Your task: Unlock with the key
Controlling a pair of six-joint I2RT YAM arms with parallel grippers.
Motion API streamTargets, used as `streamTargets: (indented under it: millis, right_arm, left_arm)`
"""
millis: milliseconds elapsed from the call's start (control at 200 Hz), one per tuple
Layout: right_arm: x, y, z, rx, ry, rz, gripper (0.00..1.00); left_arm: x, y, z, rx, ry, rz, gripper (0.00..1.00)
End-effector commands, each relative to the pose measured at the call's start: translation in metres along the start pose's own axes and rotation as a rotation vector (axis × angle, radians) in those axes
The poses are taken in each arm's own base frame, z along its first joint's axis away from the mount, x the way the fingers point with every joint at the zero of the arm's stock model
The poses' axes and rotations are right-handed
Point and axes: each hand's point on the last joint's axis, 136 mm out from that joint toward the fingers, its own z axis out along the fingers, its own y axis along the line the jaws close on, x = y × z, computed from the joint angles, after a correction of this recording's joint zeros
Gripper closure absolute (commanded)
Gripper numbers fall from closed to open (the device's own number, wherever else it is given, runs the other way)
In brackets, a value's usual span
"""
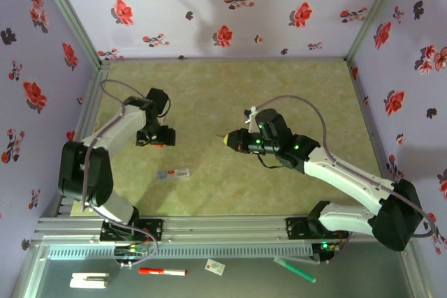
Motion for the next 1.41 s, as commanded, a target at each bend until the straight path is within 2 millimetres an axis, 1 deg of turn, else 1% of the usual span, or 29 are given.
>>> streamTargets:
  millis: [0, 60, 120, 170, 245, 315, 470, 645, 855, 885, 925, 1005, 1050, 1100, 1145, 1215, 1330, 1400]
  right_arm:
    - [-0.001, -0.001, -0.007, -0.002, -0.012, -0.017, 1.0]
    - [-0.001, -0.002, -0.008, -0.003, -0.015, -0.016, 1.0]
    - [-0.001, -0.003, -0.01, -0.003, -0.018, -0.014, 1.0]
    - [-0.002, -0.003, -0.011, -0.005, -0.021, -0.013, 1.0]
    - [-0.002, -0.004, -0.012, -0.007, -0.025, -0.009, 1.0]
    - [-0.002, -0.004, -0.012, -0.011, -0.027, -0.007, 1.0]
    - [-0.001, -0.005, -0.012, -0.016, -0.033, 0.001, 1.0]
    - [-0.002, -0.004, -0.01, -0.027, -0.032, 0.008, 1.0]
    - [-0.004, -0.002, -0.011, -0.034, -0.038, 0.005, 1.0]
    - [-0.004, -0.003, -0.01, -0.032, -0.036, 0.006, 1.0]
    - [-0.004, -0.002, -0.01, -0.032, -0.039, 0.006, 1.0]
    - [-0.004, -0.004, -0.009, -0.029, -0.036, 0.008, 1.0]
    - [-0.004, -0.004, -0.008, -0.028, -0.035, 0.008, 1.0]
    - [-0.005, -0.003, -0.006, -0.039, -0.037, 0.007, 1.0]
    - [-0.005, -0.001, -0.003, -0.051, -0.038, 0.002, 1.0]
    - [-0.008, 0.002, 0.005, -0.066, -0.044, -0.024, 1.0]
    - [-0.009, 0.005, 0.027, -0.017, -0.062, -0.11, 1.0]
    - [-0.008, 0.007, 0.043, 0.017, -0.071, -0.168, 1.0]
  left_arm:
    - [-0.017, 0.018, 0.002, -0.101, 0.004, 0.074, 0.23]
    - [-0.025, 0.017, 0.01, -0.108, 0.009, 0.085, 0.27]
    - [-0.032, 0.015, 0.018, -0.109, 0.022, 0.1, 0.29]
    - [-0.034, 0.013, 0.028, -0.113, 0.046, 0.112, 0.29]
    - [-0.037, 0.017, 0.039, -0.13, 0.073, 0.112, 0.31]
    - [-0.04, 0.022, 0.045, -0.143, 0.076, 0.103, 0.33]
    - [-0.047, 0.02, 0.053, -0.138, 0.074, 0.098, 0.36]
    - [-0.045, 0.019, 0.067, -0.132, 0.109, 0.092, 0.4]
    - [-0.034, 0.018, 0.079, -0.112, 0.158, 0.082, 0.5]
    - [-0.04, 0.016, 0.079, -0.103, 0.131, 0.074, 0.52]
    - [-0.041, 0.015, 0.08, -0.092, 0.129, 0.068, 0.57]
    - [-0.042, 0.011, 0.078, -0.046, 0.123, 0.042, 0.66]
    - [-0.043, 0.008, 0.075, -0.017, 0.116, 0.029, 0.68]
    - [-0.044, 0.0, 0.071, 0.035, 0.105, 0.013, 0.7]
    - [-0.045, -0.011, 0.067, 0.116, 0.096, -0.02, 0.72]
    - [-0.053, -0.032, 0.053, 0.312, 0.057, -0.12, 0.76]
    - [-0.07, -0.062, 0.022, 0.617, -0.001, -0.316, 0.9]
    - [-0.079, -0.078, -0.001, 0.776, -0.035, -0.431, 0.93]
